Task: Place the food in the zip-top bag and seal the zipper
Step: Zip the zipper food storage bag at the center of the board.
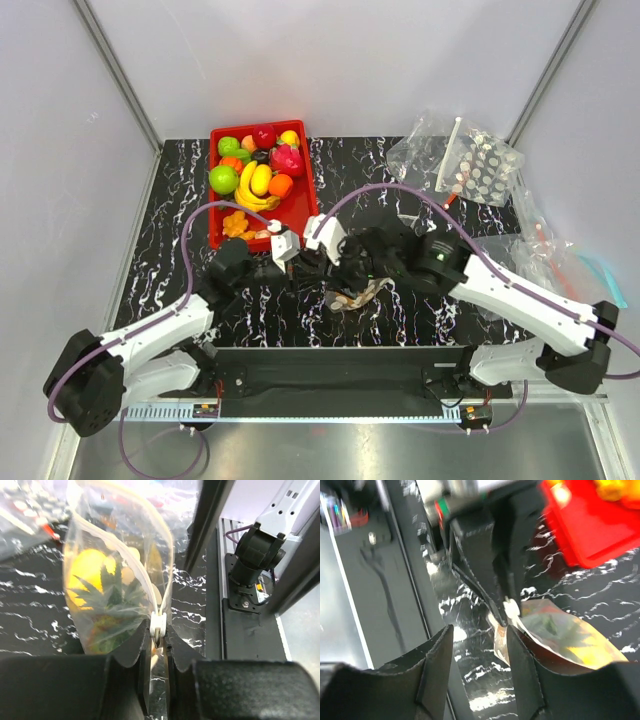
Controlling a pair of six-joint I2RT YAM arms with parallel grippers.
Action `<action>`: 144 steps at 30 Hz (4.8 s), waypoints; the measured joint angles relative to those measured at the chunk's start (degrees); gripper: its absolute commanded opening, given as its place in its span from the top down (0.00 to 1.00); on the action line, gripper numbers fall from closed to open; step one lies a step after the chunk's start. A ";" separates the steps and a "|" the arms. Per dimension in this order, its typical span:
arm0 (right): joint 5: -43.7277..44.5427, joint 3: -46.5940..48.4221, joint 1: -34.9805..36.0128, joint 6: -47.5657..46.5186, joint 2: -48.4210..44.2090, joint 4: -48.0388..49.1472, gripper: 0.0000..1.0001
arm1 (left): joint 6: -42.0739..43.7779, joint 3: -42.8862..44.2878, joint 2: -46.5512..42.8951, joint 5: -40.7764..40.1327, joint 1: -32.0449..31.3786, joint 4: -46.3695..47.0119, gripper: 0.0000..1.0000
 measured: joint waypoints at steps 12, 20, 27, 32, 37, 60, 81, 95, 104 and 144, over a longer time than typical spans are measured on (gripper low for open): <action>-5.11 1.09 -1.60 -9.33 4.07 -1.99 0.51 | 1.42 -1.66 -1.99 1.42 0.04 0.09 1.00; -10.95 1.09 -7.23 -12.17 3.96 -0.48 0.48 | 1.42 -2.64 -2.99 1.51 0.04 0.50 1.00; -16.33 1.79 -9.38 -14.19 5.03 -0.24 0.47 | 1.42 -2.67 -3.19 1.60 0.04 0.52 1.00; -18.58 1.81 -9.40 -14.51 7.26 -0.17 0.50 | 1.40 -2.67 -3.19 1.60 0.04 0.52 1.00; -19.96 1.84 -9.42 -14.56 8.26 -0.17 0.62 | 1.38 -2.67 -3.19 1.57 0.04 0.52 1.00; -21.18 3.28 -9.44 -14.67 8.96 -1.09 0.70 | 1.40 -2.91 -4.46 1.44 0.04 0.48 1.00; -19.89 3.28 -9.38 -13.73 9.66 0.59 1.00 | 1.14 -4.74 -8.50 -4.04 0.09 -0.61 1.00; -16.26 2.71 -12.76 -12.87 8.35 1.09 1.00 | -3.02 -9.09 -15.21 -14.14 3.10 2.10 1.00; -16.72 2.40 -12.81 -12.31 8.11 1.03 1.00 | -4.63 -9.40 -11.30 -10.38 4.17 5.05 0.61; -27.65 4.57 -12.85 -13.42 10.40 3.69 1.00 | -16.37 -10.64 -6.80 0.74 7.08 19.69 1.00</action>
